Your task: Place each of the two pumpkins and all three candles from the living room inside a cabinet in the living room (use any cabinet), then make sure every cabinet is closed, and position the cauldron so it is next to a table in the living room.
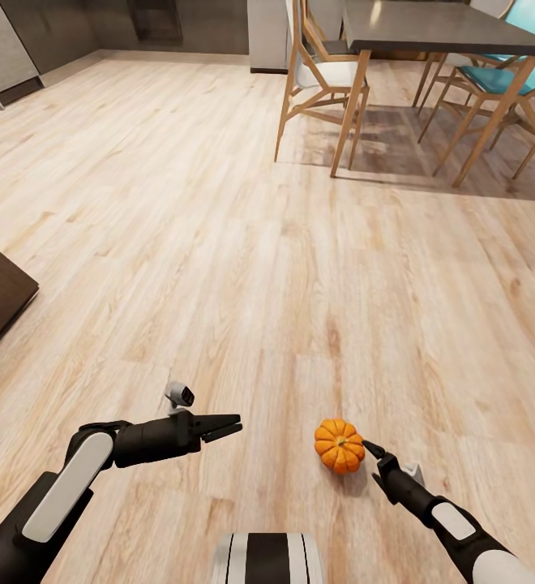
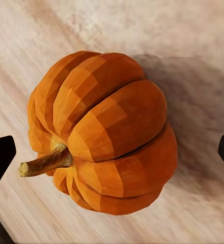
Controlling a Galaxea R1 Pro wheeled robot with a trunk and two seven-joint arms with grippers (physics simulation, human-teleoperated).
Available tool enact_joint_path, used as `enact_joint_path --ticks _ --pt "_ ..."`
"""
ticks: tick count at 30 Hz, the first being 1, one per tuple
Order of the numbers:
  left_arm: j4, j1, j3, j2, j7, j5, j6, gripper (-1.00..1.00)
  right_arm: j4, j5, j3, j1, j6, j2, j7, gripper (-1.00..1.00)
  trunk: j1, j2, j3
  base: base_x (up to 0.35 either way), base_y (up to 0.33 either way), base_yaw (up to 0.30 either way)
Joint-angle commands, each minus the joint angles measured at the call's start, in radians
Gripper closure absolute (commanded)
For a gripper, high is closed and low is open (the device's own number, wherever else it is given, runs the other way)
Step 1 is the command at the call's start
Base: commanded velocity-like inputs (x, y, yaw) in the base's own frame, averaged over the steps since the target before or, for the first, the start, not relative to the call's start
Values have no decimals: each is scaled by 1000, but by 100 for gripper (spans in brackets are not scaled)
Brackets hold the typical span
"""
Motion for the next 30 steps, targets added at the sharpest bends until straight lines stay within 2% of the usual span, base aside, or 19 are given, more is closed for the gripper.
enact_joint_path --ticks 1,17,30 --pt "0 -1 -1 1 -4 -2 2 -100 0 -6 -3 0 9 0 -4 -100 0 0 -1 4 -2 0" --pt "0 -1 -2 1 -4 -2 2 -100 -1 -6 -1 0 10 1 -49 -100 0 0 -1 1 50 0" --pt "3 -1 -4 1 -4 -2 2 -100 -1 -6 -1 0 10 1 -53 -100 0 0 -1 48 44 0"
